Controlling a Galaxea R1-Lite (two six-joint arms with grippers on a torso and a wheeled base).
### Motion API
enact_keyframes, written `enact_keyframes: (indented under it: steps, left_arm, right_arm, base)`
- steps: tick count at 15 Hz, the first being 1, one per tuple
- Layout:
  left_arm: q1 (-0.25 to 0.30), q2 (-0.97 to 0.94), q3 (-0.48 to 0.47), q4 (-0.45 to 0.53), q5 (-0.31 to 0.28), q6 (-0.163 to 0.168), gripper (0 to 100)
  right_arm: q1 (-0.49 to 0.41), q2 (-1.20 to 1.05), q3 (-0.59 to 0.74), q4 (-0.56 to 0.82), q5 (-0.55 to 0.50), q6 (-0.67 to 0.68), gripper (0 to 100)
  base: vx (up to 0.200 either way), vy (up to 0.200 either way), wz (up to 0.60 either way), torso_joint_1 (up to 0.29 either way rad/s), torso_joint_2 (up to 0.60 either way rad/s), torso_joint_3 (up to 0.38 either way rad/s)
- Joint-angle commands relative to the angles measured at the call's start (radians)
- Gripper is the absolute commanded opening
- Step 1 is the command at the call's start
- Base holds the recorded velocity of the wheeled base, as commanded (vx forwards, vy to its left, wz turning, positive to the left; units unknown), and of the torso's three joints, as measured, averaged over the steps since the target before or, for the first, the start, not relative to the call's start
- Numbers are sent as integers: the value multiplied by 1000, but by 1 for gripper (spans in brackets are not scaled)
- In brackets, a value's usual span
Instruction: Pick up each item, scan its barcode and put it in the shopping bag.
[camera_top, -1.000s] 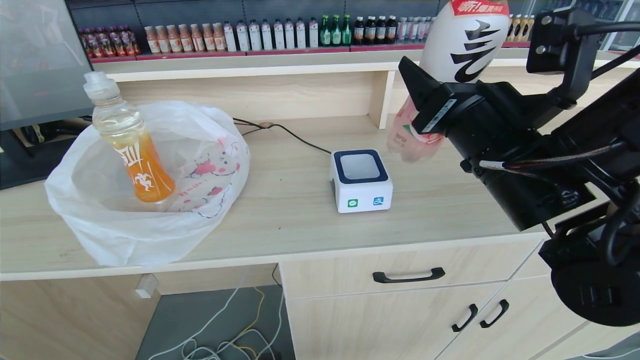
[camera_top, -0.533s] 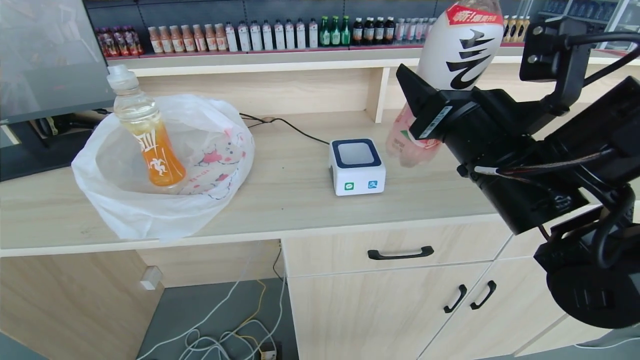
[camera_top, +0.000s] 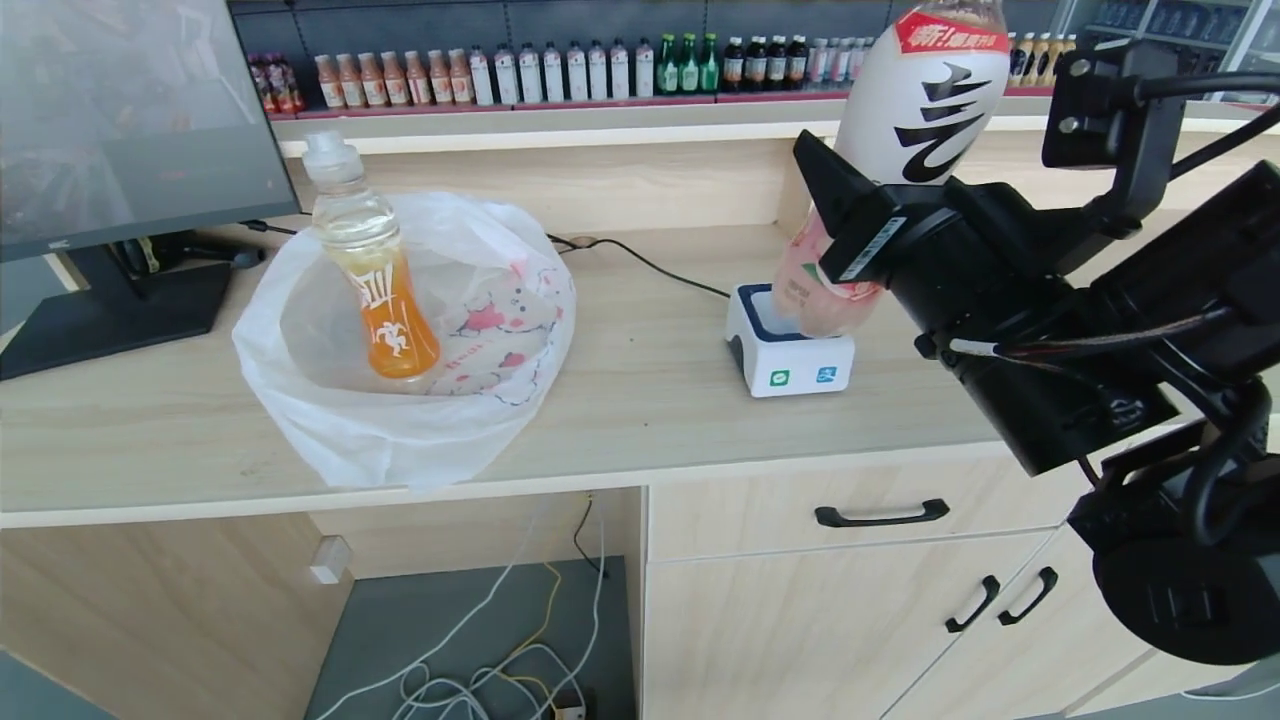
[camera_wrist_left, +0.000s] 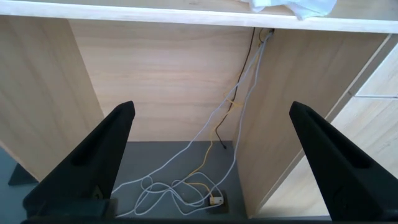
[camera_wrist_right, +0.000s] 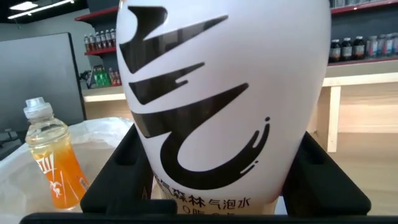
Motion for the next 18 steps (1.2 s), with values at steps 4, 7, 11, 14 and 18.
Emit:
enact_keyframes:
  steps: [4,7,11,14,18]
  left_arm:
    - [0,0,0,0,0,-1,100]
    - [0,0,0,0,0,-1,100]
    - [0,0,0,0,0,1,100]
    - [0,0,0,0,0,1,100]
    - [0,0,0,0,0,1,100]
  right_arm:
    - [1,16,2,-3,1,0,0]
    - [1,21,0,-6,1,0,0]
    - [10,23,-7,2,1,-2,0]
    - [18,-5,-36,71,19,-6,0]
    - [25,69,-138,129,31,-37,0]
  base:
    - [0,200,0,2,6,1]
    - [0,200,0,1,2,2]
    - [0,0,0,0,0,0]
    - [0,0,0,0,0,0]
    - [0,0,0,0,0,0]
